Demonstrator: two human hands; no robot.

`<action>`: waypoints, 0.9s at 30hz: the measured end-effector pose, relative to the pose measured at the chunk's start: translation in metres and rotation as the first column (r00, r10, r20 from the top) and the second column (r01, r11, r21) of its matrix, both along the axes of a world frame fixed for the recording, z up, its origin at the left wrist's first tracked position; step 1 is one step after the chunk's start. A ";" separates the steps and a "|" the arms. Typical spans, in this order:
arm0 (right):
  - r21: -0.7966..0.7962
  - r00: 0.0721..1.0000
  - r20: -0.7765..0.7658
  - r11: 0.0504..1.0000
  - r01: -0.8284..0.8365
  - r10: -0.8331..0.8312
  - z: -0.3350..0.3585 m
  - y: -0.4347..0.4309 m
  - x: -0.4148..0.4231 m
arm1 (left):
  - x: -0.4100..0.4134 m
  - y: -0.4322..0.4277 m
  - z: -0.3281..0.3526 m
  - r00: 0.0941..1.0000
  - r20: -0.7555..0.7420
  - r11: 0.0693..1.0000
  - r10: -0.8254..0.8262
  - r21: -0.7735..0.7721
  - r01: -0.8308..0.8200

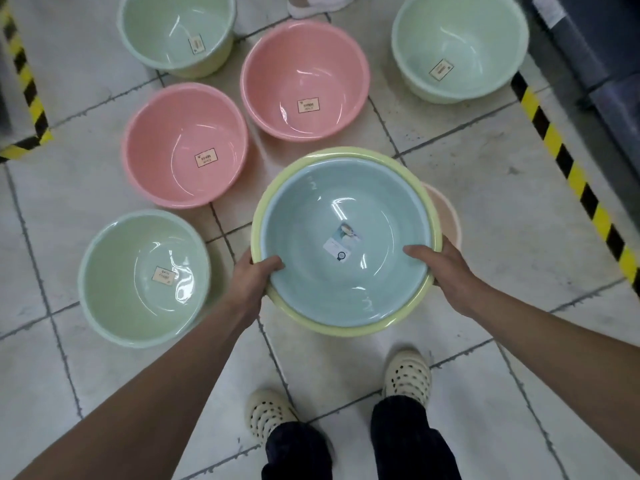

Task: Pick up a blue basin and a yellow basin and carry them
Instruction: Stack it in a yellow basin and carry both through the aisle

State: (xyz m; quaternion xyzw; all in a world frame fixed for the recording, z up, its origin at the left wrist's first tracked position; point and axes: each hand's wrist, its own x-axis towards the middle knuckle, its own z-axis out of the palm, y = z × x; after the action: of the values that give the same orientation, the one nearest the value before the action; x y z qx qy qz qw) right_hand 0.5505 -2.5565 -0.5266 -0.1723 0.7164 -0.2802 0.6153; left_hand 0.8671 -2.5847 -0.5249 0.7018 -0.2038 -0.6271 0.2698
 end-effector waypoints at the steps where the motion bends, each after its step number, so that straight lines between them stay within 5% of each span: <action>1: 0.003 1.000 -0.008 1.000 0.026 -0.026 -0.002 0.001 -0.012 | -0.013 -0.005 -0.002 1.000 -0.002 1.000 -0.024 -0.006 0.024; 11: 0.062 0.965 -0.043 0.964 0.260 -0.258 -0.050 0.017 -0.098 | -0.120 -0.035 -0.046 0.986 -0.083 0.989 -0.142 0.015 0.144; 27: 0.135 0.983 0.011 0.974 0.181 -0.184 -0.145 0.026 -0.127 | -0.143 -0.039 -0.143 0.983 -0.043 0.979 -0.176 0.099 0.180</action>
State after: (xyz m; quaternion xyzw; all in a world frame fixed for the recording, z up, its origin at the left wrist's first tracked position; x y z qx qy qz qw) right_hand 0.4237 -2.5310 -0.6718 -0.0608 0.7392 -0.2889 0.6054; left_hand 0.7239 -2.6236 -0.6680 0.6830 -0.2289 -0.6700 0.1797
